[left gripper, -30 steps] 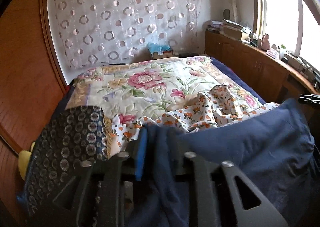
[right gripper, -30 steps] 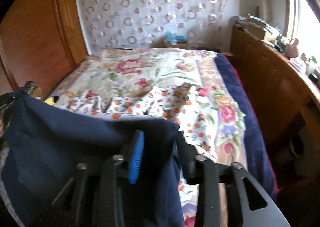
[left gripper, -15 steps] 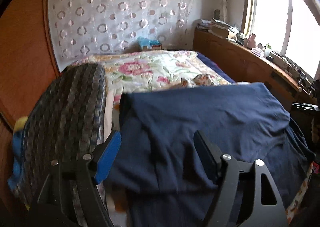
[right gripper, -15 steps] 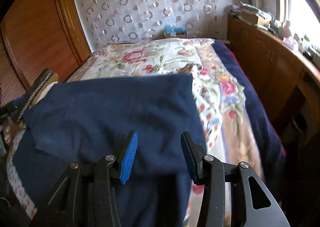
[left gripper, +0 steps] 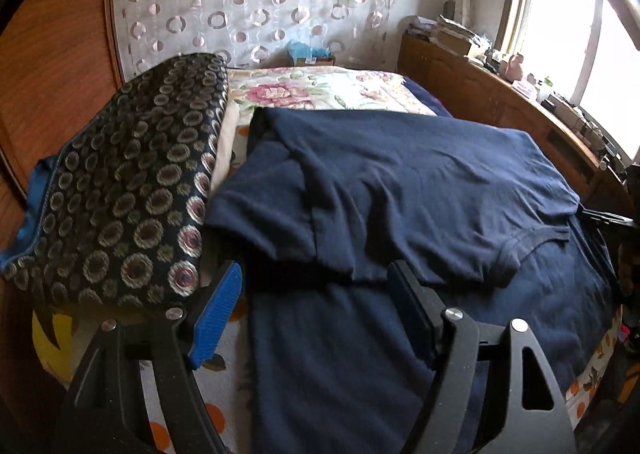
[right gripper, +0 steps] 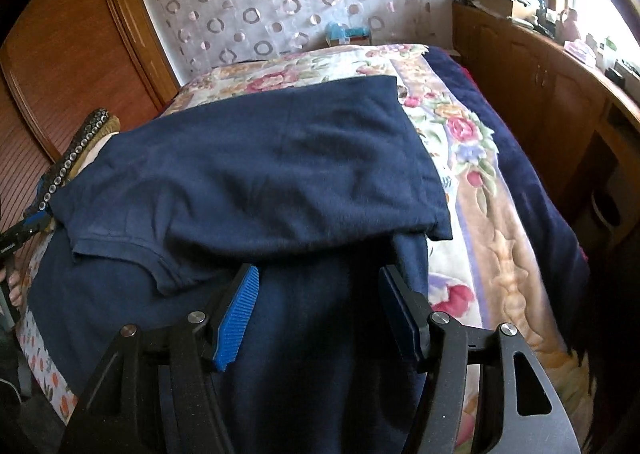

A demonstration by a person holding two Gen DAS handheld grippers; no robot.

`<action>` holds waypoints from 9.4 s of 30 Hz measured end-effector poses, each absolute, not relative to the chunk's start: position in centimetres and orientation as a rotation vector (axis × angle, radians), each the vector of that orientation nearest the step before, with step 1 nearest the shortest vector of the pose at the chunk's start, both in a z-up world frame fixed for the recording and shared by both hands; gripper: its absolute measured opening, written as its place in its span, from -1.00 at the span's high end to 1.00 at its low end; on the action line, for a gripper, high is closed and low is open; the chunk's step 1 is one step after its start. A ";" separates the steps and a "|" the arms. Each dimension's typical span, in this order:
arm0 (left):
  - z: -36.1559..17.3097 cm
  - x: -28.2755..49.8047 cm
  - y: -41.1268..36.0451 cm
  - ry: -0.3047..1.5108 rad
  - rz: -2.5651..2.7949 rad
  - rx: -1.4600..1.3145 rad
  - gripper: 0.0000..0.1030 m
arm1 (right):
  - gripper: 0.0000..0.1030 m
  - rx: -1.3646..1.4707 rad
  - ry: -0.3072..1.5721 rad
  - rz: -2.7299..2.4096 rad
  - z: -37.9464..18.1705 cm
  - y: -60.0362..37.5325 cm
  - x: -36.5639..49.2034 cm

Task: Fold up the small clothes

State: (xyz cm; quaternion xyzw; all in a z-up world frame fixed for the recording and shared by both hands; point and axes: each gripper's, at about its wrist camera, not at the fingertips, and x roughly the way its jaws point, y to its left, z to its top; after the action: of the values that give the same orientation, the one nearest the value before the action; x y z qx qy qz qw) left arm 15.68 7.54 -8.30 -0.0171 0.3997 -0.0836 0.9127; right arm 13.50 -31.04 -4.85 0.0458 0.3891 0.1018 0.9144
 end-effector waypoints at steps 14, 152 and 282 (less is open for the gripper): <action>-10.5 16.5 6.3 0.884 -0.188 -0.053 -0.47 | -0.24 0.124 0.786 0.214 -4.8 -31.2 16.4; -10.1 4.5 9.5 0.739 -0.066 -0.070 -0.54 | 0.30 0.100 0.670 0.096 -0.7 -33.0 24.3; 3.2 8.0 -13.1 0.554 -0.610 0.101 -0.37 | -0.04 -0.148 0.515 0.295 -2.4 -26.8 3.2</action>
State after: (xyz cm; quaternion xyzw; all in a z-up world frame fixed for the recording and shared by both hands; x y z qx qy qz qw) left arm 8.00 -13.15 3.19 0.0491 0.2692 -0.2965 0.9150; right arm 3.20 -26.79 -2.41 -0.0727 0.2534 0.1453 0.9536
